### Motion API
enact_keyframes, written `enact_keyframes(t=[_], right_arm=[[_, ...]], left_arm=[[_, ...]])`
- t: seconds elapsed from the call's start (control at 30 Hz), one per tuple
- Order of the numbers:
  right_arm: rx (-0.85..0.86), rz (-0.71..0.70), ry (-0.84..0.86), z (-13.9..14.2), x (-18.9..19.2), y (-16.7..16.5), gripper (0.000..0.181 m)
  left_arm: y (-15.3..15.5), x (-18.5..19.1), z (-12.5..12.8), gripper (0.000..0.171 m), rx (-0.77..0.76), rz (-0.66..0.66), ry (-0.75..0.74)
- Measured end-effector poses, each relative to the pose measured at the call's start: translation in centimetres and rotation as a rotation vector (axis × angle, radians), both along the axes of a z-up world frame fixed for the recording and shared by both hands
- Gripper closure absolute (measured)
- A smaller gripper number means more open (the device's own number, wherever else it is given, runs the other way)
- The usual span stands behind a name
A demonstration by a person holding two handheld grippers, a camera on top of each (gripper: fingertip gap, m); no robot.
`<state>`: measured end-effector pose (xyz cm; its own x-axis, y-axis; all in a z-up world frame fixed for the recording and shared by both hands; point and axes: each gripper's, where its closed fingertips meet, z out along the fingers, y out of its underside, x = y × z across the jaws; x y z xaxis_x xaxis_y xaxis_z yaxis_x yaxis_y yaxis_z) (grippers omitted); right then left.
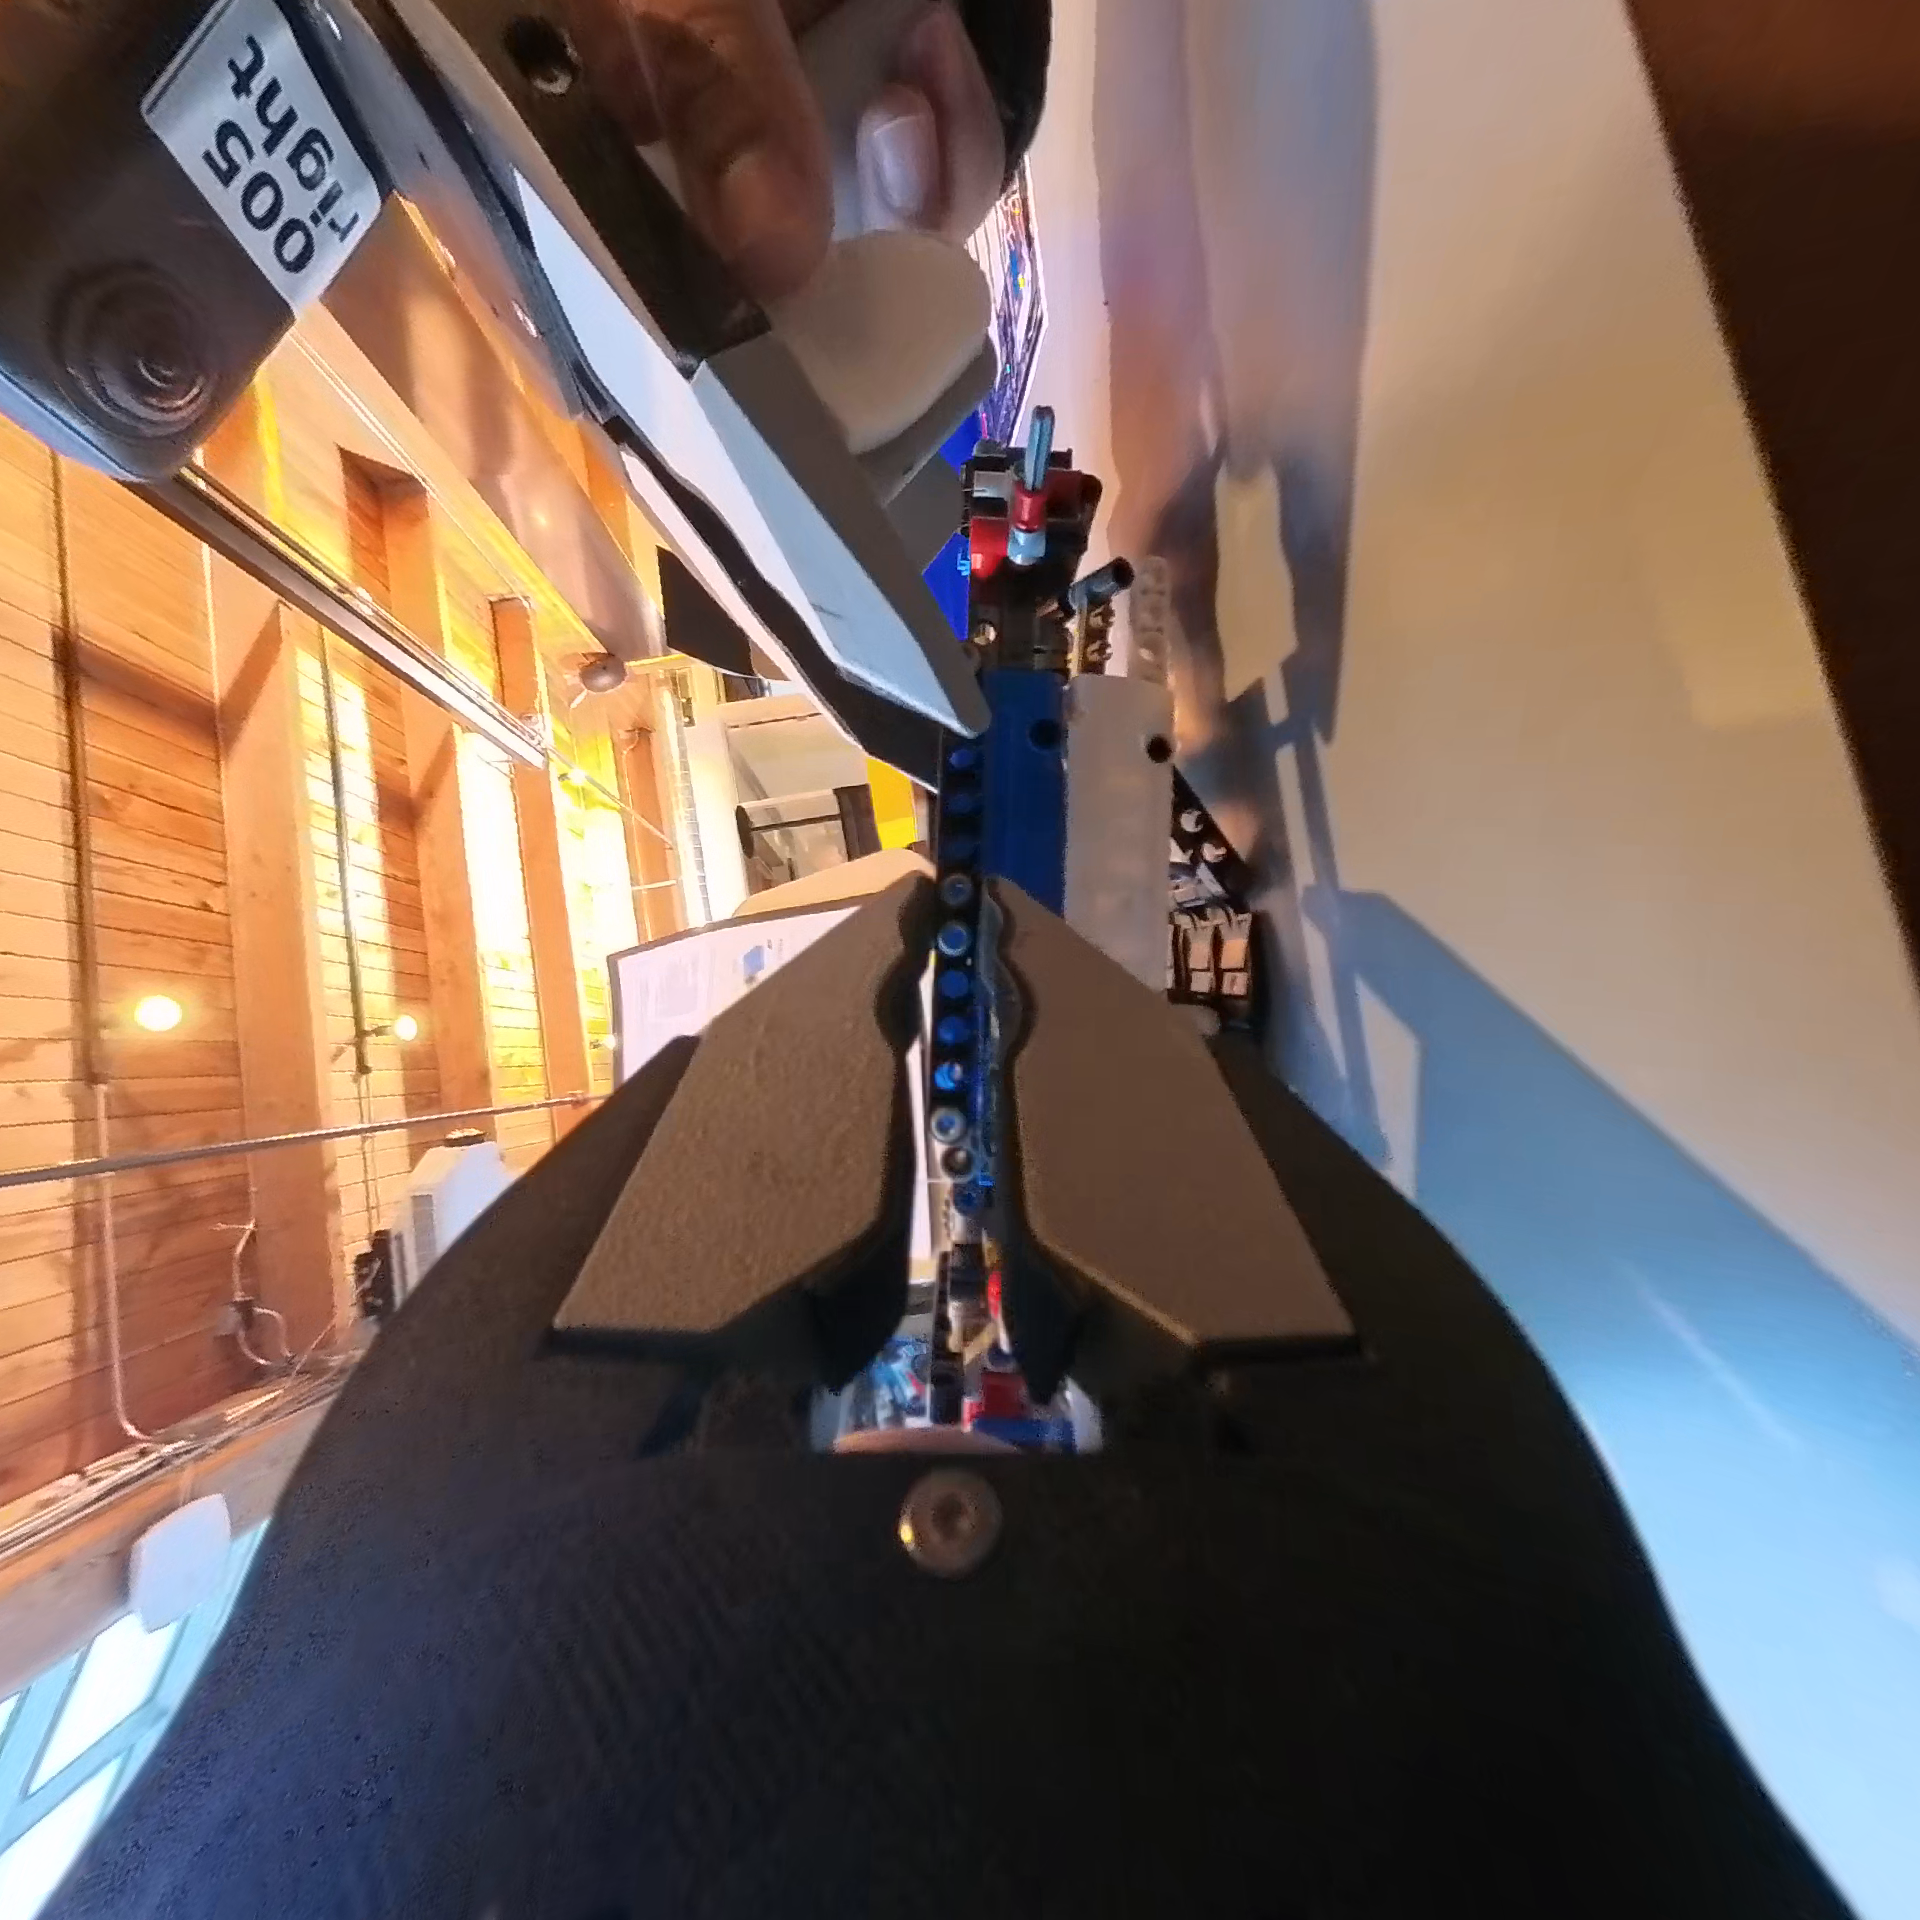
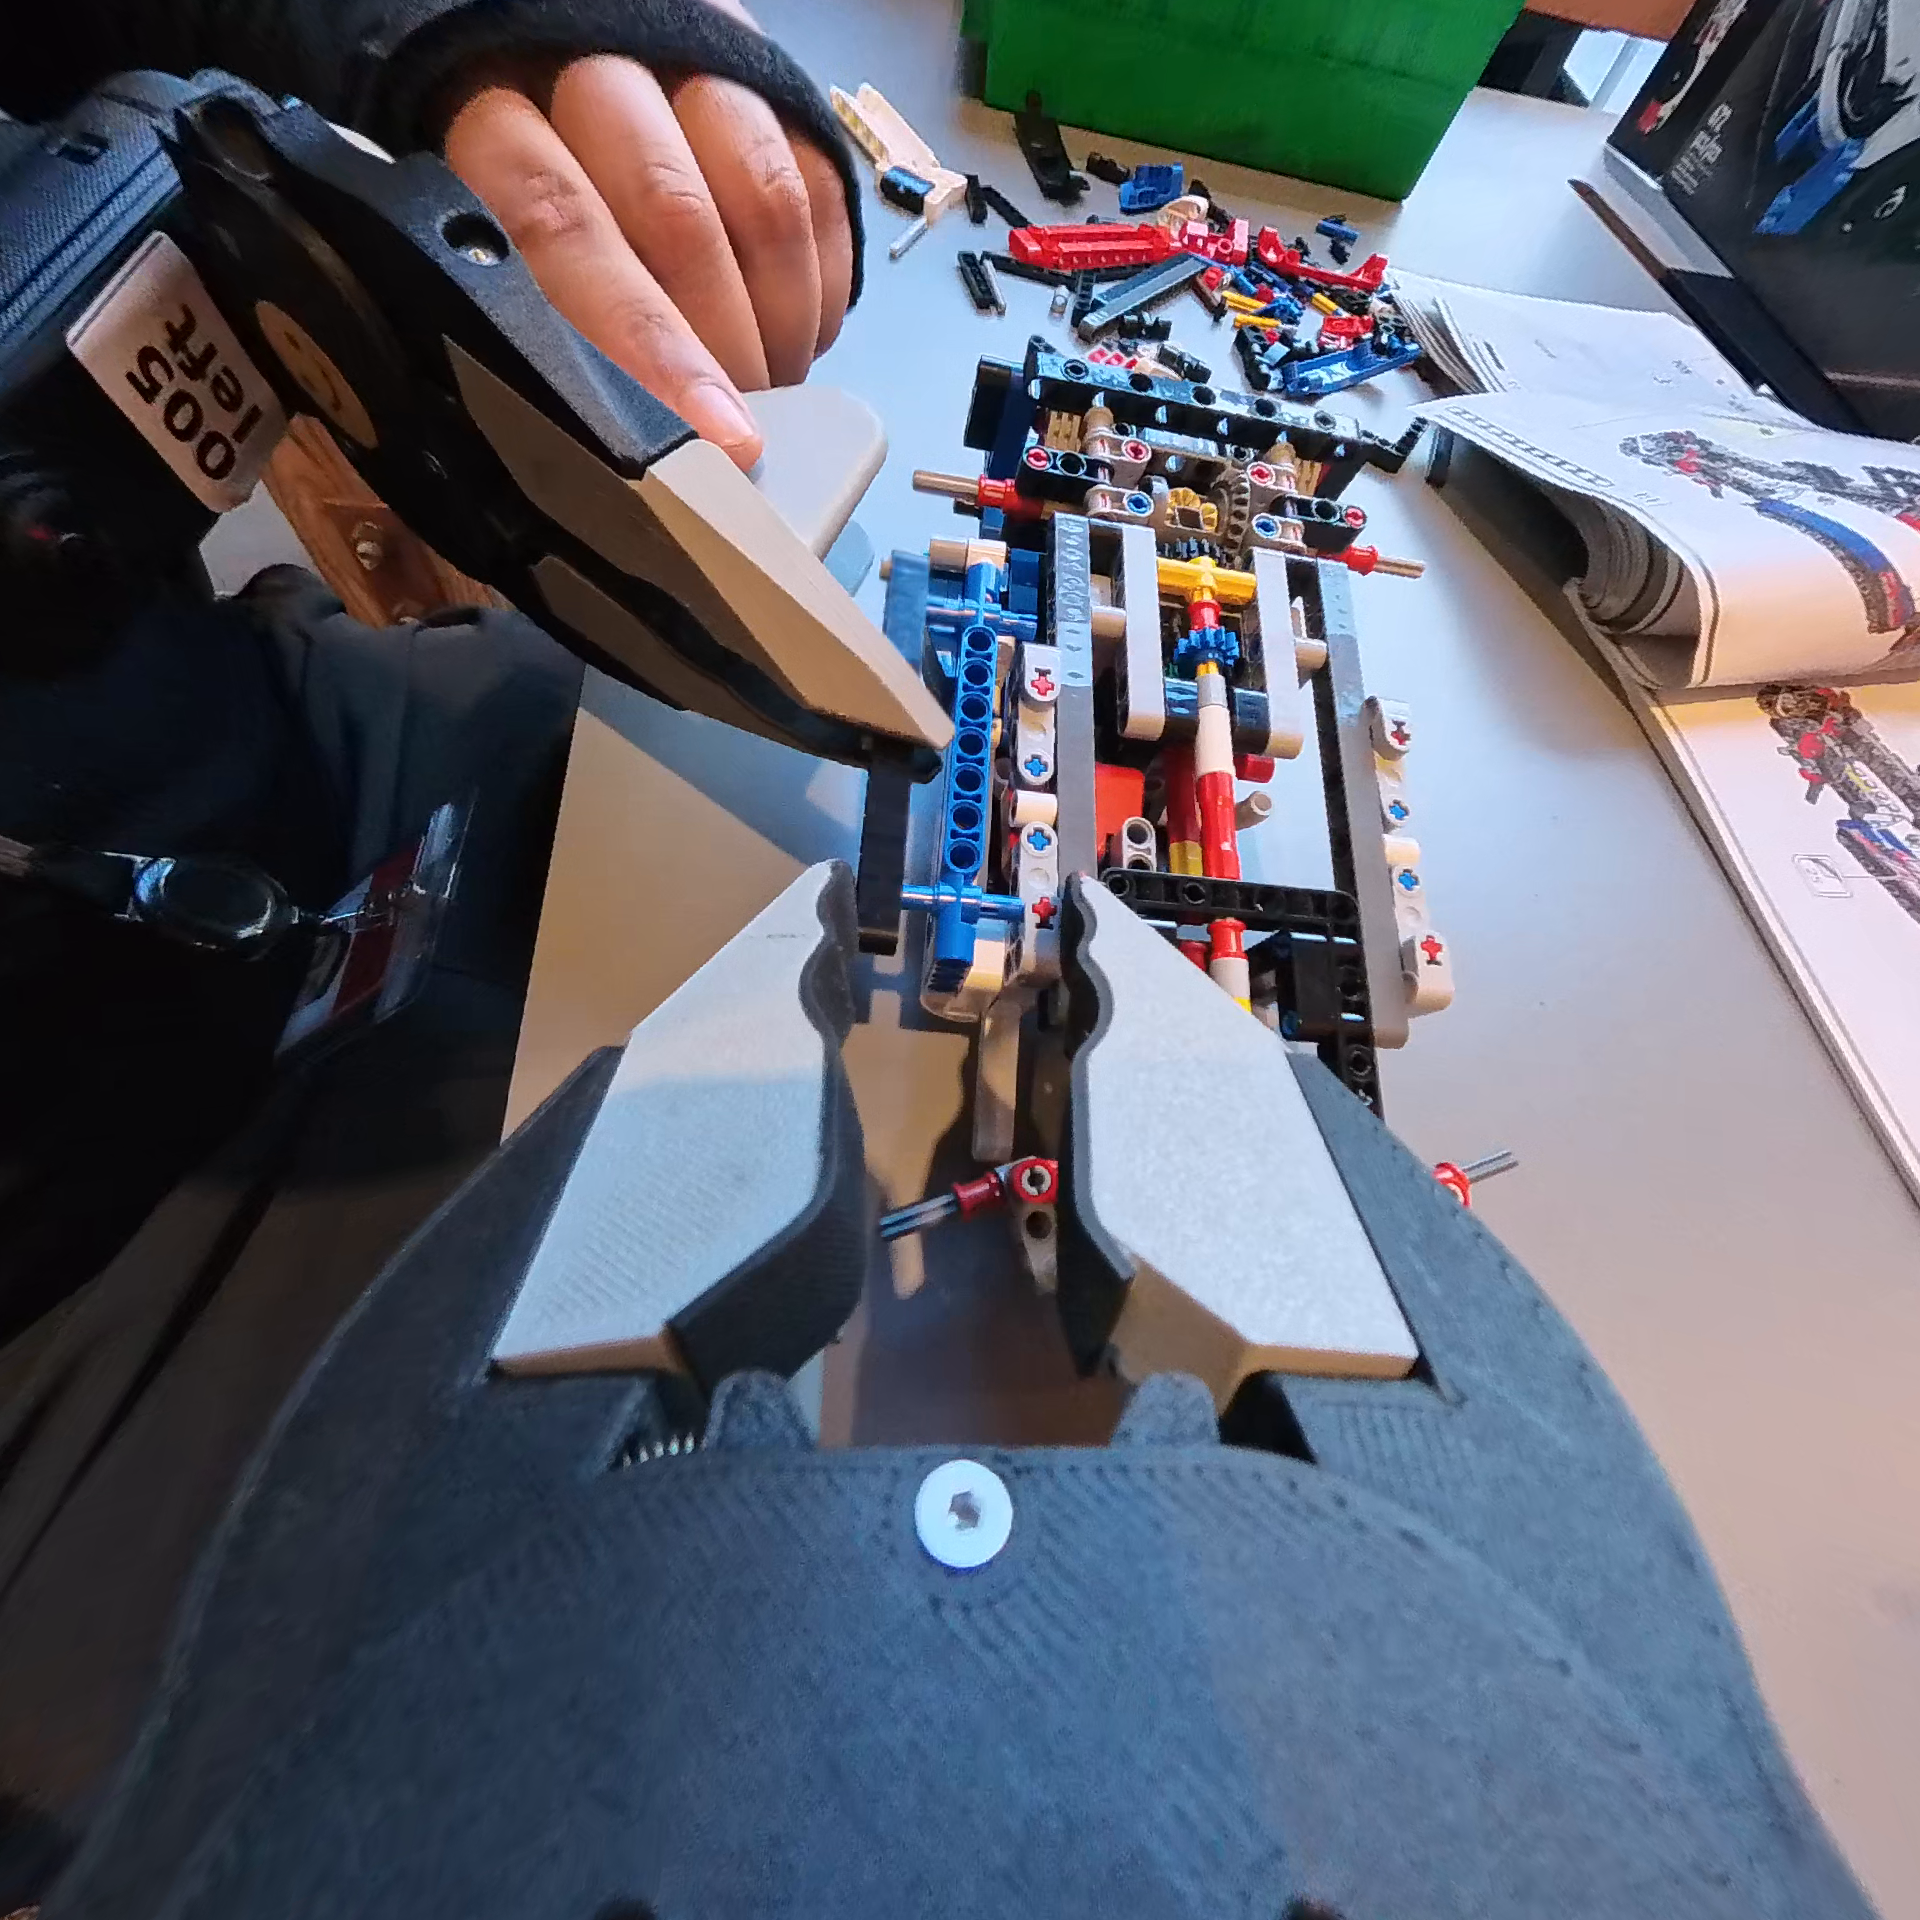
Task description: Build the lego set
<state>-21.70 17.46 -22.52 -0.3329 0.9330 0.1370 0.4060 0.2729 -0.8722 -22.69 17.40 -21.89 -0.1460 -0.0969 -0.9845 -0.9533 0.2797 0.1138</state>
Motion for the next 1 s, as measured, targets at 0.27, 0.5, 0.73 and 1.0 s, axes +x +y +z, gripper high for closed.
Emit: enact_keyframes(t=[0.27,0.5,0.73,1.0], right_arm=[[0.004,0.01,0.028,0.1,-0.1,-0.1,0.146],[0.042,-0.02,0.034,-0.2,-0.3,0.4,0.146],[0.046,-0.01,0.031,-0.4,-0.6,-0.1,0.162],[0.058,-0.065,0.078,0.8,-0.5,0.6,0.144]], left_arm=[[-0.1,0.3,-0.1,0.166,-0.021,-0.026,-0.008],[0.7,-0.1,-0.2,0.166,-0.011,-0.01,0.066],[1.3,-0.5,-0.6,0.166,0.02,0.023,0.078],[1.7,-0.6,-0.3,0.167,0.063,0.006,0.081]])
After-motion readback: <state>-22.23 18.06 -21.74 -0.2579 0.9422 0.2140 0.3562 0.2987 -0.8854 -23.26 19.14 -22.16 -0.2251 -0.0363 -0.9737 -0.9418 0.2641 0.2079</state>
